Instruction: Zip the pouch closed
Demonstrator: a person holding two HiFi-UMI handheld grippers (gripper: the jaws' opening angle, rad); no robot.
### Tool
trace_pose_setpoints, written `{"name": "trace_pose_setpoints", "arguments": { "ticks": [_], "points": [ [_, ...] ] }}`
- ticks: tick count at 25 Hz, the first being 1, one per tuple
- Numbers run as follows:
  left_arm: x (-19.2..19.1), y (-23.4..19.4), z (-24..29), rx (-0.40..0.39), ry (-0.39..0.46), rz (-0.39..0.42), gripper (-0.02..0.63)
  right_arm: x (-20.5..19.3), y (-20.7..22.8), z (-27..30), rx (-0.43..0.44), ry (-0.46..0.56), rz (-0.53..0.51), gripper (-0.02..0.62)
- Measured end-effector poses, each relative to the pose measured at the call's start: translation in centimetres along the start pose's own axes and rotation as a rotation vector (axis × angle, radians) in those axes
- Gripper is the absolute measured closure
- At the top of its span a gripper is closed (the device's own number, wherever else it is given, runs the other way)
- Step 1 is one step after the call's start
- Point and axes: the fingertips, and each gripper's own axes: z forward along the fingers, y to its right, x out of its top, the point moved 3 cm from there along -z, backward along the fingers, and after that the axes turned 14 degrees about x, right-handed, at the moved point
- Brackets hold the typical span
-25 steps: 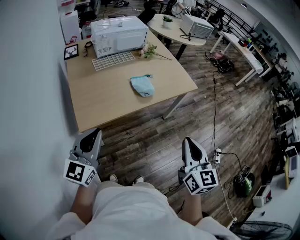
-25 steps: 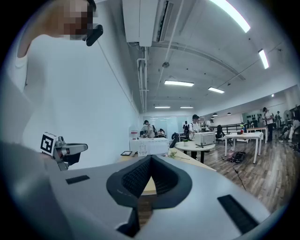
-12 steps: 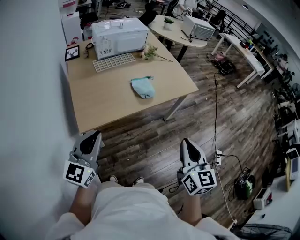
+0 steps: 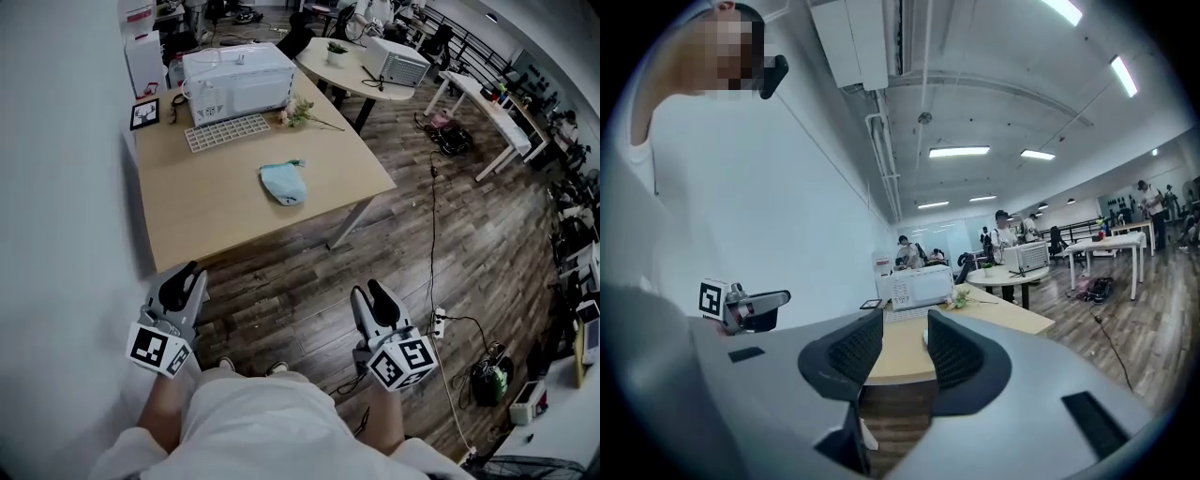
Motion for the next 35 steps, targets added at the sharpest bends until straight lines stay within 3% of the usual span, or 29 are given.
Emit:
{"name": "trace_pose_setpoints", "arguments": {
  "ticks": [2,6,9,16,28,35],
  "points": [
    [0.2,0.1,0.4,0.002,0.008,-0.001,0.456,0.1,0.7,-0.3,0.023,0.019,0.040,0.450],
    [0.2,0.4,1.1,0.009,0.003,-0.010,0.373,1.1,2.7,-1.6,0.063,0.110,0.152,0.373],
    [-0.1,0.8,1.8,0.022,-0.011,-0.010,0.312,1.7,4.5,-2.3,0.055,0.126,0.145,0.340],
    [-0.9,1.9,2.7,0.085,-0.019,-0.045,0.201,1.8,7.4,-3.2,0.061,0.111,0.107,0.169],
    [-3.4,2.1,5.1,0.142,-0.085,-0.058,0.172,-0.7,10.4,0.1,0.121,-0.004,0.136,0.166],
    [-6.7,0.6,13.2,0.105,-0.104,-0.106,0.172,-0.8,13.2,6.5,0.138,-0.051,0.134,0.167]
  ]
}}
